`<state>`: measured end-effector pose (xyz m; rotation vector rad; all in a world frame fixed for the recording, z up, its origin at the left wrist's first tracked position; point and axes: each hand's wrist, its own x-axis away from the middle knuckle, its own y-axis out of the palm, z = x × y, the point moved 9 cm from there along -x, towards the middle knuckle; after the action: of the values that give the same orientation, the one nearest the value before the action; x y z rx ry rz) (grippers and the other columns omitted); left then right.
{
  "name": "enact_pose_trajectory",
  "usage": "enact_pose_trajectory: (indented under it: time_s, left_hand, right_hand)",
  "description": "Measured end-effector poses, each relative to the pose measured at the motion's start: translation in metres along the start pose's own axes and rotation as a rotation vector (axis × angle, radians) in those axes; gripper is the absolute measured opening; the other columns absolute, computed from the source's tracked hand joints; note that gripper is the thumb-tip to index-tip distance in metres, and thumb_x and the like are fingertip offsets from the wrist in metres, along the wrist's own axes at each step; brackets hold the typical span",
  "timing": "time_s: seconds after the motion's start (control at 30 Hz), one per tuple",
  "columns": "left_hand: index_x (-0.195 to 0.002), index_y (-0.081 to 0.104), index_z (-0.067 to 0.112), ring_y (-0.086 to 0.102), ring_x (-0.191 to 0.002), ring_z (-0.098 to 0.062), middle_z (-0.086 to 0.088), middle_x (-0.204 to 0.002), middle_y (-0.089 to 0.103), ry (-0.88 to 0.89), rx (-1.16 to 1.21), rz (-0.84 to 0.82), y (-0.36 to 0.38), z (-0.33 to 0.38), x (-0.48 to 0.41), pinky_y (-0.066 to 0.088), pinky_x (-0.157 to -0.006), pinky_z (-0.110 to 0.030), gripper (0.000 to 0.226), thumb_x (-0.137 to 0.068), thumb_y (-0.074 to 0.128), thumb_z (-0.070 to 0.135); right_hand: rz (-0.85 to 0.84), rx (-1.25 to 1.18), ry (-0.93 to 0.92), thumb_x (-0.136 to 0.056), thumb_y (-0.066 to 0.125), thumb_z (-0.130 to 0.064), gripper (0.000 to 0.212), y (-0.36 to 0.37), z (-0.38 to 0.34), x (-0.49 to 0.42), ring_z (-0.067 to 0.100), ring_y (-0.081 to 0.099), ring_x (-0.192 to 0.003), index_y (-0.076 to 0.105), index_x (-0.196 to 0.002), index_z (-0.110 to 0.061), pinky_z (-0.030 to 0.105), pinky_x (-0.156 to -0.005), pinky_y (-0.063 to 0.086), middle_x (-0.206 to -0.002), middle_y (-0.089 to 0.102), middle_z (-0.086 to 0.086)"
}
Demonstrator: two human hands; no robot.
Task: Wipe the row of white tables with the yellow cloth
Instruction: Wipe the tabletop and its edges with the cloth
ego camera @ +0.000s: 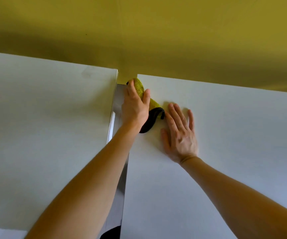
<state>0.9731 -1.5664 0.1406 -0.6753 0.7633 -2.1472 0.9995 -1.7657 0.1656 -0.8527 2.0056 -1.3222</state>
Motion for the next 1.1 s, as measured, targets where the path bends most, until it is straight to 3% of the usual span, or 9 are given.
enact_pose_trajectory:
  time_s: [0.1,0.2,0.33,0.47,0.63,0.8,0.93,1.1]
  left_hand:
    - [-0.166,0.035,0.011,0.056,-0.140,-0.032,-0.014,-0.159,0.051,0.062,0.068,-0.015,-0.010,-0.026,0.059,0.054,-0.109,-0.043,0.072,-0.110,0.053,0.053]
    - [-0.167,0.031,0.016,0.053,-0.144,-0.026,-0.007,-0.164,0.046,0.027,0.078,-0.071,-0.016,-0.048,0.100,0.047,-0.109,-0.033,0.071,-0.110,0.053,0.052]
    - [-0.165,0.035,0.005,0.053,-0.142,-0.038,-0.020,-0.160,0.049,0.069,0.015,-0.064,-0.006,-0.016,0.033,0.044,-0.107,-0.036,0.071,-0.110,0.060,0.042]
    - [-0.164,0.036,0.009,0.055,-0.138,-0.036,-0.016,-0.158,0.050,0.029,0.003,-0.030,0.005,0.012,-0.028,0.041,-0.101,-0.038,0.066,-0.112,0.055,0.045]
    - [-0.162,0.039,0.009,0.058,-0.135,-0.038,-0.017,-0.154,0.055,0.046,0.029,0.023,-0.003,-0.017,0.026,0.048,-0.102,-0.045,0.066,-0.111,0.055,0.048]
    - [-0.163,0.037,0.014,0.060,-0.133,-0.030,-0.011,-0.153,0.055,0.011,0.033,-0.030,-0.010,-0.045,0.091,0.053,-0.100,-0.037,0.067,-0.111,0.054,0.052]
    - [-0.162,0.038,0.009,0.060,-0.130,-0.037,-0.017,-0.150,0.055,0.008,-0.016,-0.037,-0.006,-0.027,0.054,0.049,-0.098,-0.040,0.068,-0.109,0.061,0.045]
    - [-0.165,0.035,0.011,0.056,-0.135,-0.040,-0.017,-0.156,0.051,-0.056,-0.063,-0.002,0.000,0.000,0.001,0.042,-0.101,-0.044,0.068,-0.111,0.057,0.046]
  right_hand:
    - [0.044,-0.033,-0.009,-0.107,0.051,-0.030,0.060,-0.003,0.000,0.002,0.033,0.024,-0.166,0.049,-0.160,-0.003,0.068,-0.131,0.016,-0.174,0.034,0.017]
    - [0.063,-0.061,-0.006,-0.105,0.055,-0.024,0.060,-0.003,-0.001,0.002,0.033,0.026,-0.165,0.049,-0.160,-0.002,0.069,-0.130,0.017,-0.174,0.035,0.016]
    - [0.074,-0.066,-0.018,-0.105,0.056,-0.022,0.059,-0.003,0.001,0.002,0.034,0.026,-0.165,0.050,-0.160,-0.002,0.070,-0.130,0.017,-0.174,0.035,0.017]
    - [0.047,-0.059,-0.010,-0.107,0.054,-0.026,0.063,-0.002,0.003,0.002,0.031,0.021,-0.167,0.042,-0.165,-0.005,0.066,-0.133,0.012,-0.176,0.032,0.013]
    - [0.046,-0.069,-0.011,-0.107,0.052,-0.026,0.059,-0.001,0.003,0.003,0.032,0.023,-0.166,0.048,-0.161,-0.004,0.068,-0.131,0.014,-0.174,0.034,0.016]
    - [0.049,-0.088,-0.008,-0.104,0.054,-0.024,0.060,0.001,0.002,0.004,0.034,0.023,-0.166,0.049,-0.160,-0.002,0.070,-0.130,0.017,-0.175,0.033,0.017]
    - [0.037,-0.088,-0.009,-0.105,0.059,-0.022,0.061,0.002,0.003,0.003,0.033,0.020,-0.167,0.048,-0.160,-0.001,0.069,-0.131,0.015,-0.176,0.031,0.017]
    - [-0.011,-0.073,0.003,-0.107,0.050,-0.026,0.062,0.003,0.000,0.002,0.030,0.013,-0.169,0.041,-0.165,-0.004,0.068,-0.132,0.011,-0.178,0.027,0.013]
